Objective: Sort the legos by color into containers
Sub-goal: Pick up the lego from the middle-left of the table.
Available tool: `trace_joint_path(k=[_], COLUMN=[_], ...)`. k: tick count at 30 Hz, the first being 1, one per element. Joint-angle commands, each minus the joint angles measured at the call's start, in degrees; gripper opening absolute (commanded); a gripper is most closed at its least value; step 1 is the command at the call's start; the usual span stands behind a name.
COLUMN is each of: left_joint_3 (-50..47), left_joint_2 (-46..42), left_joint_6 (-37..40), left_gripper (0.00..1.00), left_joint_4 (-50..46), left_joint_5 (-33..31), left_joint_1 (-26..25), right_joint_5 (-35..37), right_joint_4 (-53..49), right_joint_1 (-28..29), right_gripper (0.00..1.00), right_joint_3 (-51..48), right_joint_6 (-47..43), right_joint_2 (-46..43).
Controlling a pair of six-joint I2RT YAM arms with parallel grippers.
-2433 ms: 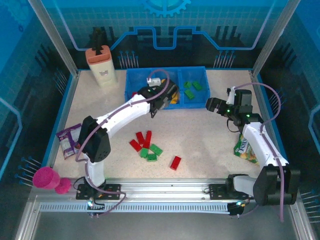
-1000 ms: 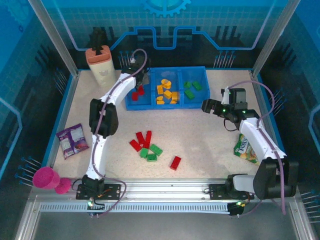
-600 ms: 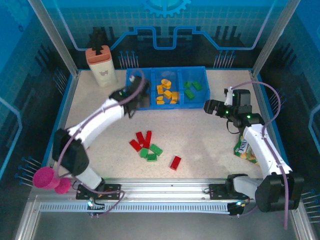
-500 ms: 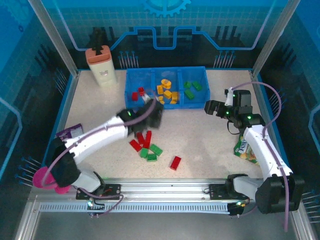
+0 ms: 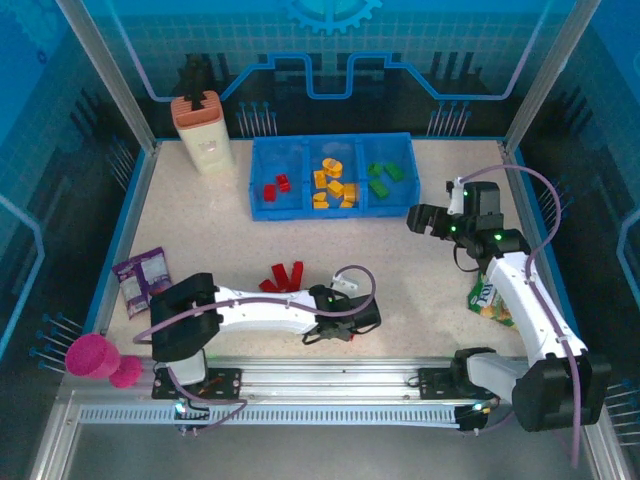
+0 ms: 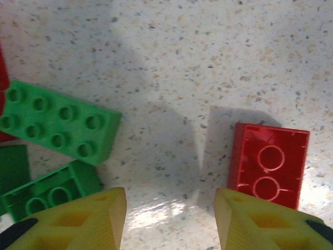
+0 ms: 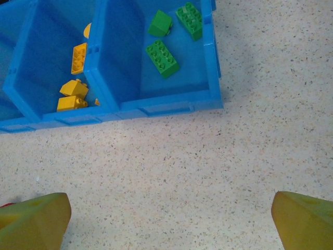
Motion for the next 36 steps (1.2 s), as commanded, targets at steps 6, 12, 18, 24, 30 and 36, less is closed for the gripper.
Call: trace_joint_path(k=[6,12,18,24,30,36], left_joint_3=[3.7,4.2,5.8,7.8,8.2,7.1], left_joint_2=[1.8,2.9,5.6,9.4,11.4,12.1], left_joint_6=[1.2,2.5,3.9,4.4,2.5,1.8], left_gripper=[0.50,0.50,0.51,0.51,0.44,0.10], left_joint_4=[1.6,3.9,4.2,2.6,0.4,0.7], left_joint_5=[5.0,7.9,10.2,10.9,9.8,8.9], left_joint_1=[-0.3,-0.6,-0.6,-0.7,-0.1,0.9], right_joint_5=[0.2,-0.1,-0.1,0.4,1.3,1.8], right_joint_4=[-0.7,0.3,0.9,0.8,0.3,0.3], right_joint_1=[1.2,1.2,1.3,1.2,1.2,1.2], right_gripper=[1.00,1.00,1.00,1.00,1.00,1.00], right_joint_3=[1.1,0.9,1.4,1.2,0.9,0.8], right_joint_6=[-0.4,-0.5,-0.6,-0.9,-1.1,-1.4], right_joint_2=[0.7,2.6,3.7,3.8,3.4,3.4])
